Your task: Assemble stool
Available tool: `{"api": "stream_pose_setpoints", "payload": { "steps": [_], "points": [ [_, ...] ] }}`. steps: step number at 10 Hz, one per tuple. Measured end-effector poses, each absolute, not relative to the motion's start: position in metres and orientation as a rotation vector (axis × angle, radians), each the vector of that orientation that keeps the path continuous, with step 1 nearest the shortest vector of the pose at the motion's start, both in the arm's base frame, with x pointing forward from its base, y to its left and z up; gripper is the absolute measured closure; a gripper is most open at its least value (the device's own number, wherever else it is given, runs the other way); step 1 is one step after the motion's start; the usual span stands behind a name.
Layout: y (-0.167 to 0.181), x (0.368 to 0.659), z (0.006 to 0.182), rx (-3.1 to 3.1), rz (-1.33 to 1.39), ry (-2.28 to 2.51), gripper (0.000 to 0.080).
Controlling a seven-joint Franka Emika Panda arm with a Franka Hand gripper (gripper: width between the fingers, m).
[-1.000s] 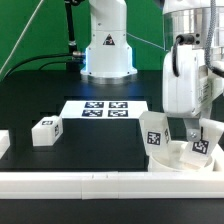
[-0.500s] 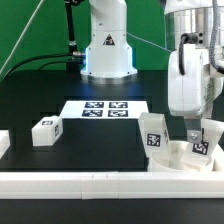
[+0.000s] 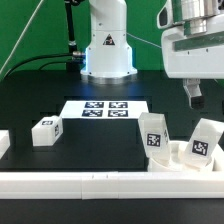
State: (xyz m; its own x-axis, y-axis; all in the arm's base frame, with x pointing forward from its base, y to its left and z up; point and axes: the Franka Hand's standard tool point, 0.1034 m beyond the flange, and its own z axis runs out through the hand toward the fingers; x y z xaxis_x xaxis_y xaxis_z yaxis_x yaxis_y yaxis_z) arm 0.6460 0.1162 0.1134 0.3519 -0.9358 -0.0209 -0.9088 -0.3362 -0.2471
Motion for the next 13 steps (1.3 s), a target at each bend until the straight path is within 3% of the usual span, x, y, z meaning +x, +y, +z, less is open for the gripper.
{"api": "stream_pose_setpoints", "payload": {
  "steps": [2,4,6,10,13],
  "points": [
    [0.115,0.646,0.113,-2.535,-0.212,1.479,0.0150],
    [0.117,0.649,0.113,-2.858,-0.232,0.956,0.0150],
    [0.126,0.644,0.103,-2.974,-0.221,0.657,0.0150],
    [0.119,0.645,0.104,-3.070,-0.242,0.304,0.0150],
    [0.119,0.643,0.098,-3.108,-0.232,-0.528,0.0150]
  ]
}}
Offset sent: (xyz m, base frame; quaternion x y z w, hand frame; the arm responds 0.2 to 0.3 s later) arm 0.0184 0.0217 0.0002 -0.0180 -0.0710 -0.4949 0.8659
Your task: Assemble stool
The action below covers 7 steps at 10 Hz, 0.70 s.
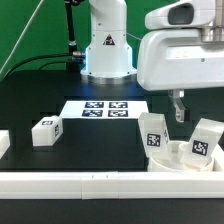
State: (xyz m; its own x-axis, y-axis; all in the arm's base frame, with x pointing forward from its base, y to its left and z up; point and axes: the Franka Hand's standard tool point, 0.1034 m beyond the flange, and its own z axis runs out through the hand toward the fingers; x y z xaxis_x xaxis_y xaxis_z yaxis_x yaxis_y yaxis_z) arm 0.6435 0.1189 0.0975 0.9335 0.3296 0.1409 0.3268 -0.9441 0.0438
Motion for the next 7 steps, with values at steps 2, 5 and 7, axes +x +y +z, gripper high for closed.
{"api": "stream_pose_setpoints", "payload": {
  "steps": [2,5,7],
  "points": [
    [0.121,0.643,0.098,3.017,0.212,0.662,0.0150],
    [0.111,0.645,0.098,2.894,0.189,0.948,0.0150],
    [0.106,0.641,0.091,2.822,0.077,1.112,0.0150]
  ]
}}
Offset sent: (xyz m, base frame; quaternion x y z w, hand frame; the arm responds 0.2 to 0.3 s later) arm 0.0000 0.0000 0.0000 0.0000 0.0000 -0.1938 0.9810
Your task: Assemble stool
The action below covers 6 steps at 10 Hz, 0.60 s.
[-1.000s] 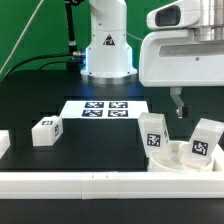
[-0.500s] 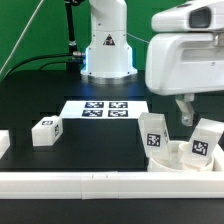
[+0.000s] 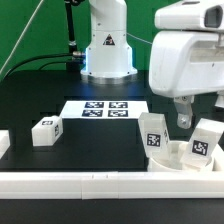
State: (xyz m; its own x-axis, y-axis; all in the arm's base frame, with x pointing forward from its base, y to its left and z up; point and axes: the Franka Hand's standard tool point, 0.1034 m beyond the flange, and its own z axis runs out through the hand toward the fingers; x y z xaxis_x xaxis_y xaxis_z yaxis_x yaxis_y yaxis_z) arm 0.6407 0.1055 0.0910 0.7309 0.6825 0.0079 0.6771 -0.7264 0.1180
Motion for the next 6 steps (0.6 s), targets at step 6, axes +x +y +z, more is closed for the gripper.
{"api": "stream_pose_setpoints", "payload": {
  "steps": [6],
  "points": [
    [0.1096,0.6438,0.0823,2.812,-0.001,1.119,0.0274]
  ]
}}
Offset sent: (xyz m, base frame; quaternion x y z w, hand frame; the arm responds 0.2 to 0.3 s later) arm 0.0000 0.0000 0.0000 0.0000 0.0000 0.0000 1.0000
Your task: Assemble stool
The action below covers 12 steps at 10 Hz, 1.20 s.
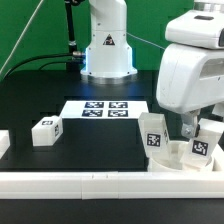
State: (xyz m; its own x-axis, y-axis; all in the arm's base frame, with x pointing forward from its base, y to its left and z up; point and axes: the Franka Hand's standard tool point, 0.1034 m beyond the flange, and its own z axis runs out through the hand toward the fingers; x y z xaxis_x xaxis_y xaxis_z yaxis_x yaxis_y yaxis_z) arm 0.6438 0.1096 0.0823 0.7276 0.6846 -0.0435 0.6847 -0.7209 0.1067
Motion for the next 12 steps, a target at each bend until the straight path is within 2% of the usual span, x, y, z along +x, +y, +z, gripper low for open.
{"api": "stream_pose_setpoints", "payload": {
  "steps": [1,2,3,5,7,12],
  "points": [
    [0.1094,0.6438,0.0823,2.838,0.003,1.051,0.0411],
    [0.1091,0.6436,0.0822,2.882,0.009,0.928,0.0411],
    [0.1092,0.6436,0.0822,2.914,0.015,0.825,0.0453],
    [0.1086,0.6442,0.0818,2.973,0.039,0.590,0.0453],
    [0.1065,0.6501,0.0803,3.028,0.182,0.203,0.0453],
    [0.1058,0.6475,0.0775,2.959,0.210,-1.011,0.0457]
  ]
}}
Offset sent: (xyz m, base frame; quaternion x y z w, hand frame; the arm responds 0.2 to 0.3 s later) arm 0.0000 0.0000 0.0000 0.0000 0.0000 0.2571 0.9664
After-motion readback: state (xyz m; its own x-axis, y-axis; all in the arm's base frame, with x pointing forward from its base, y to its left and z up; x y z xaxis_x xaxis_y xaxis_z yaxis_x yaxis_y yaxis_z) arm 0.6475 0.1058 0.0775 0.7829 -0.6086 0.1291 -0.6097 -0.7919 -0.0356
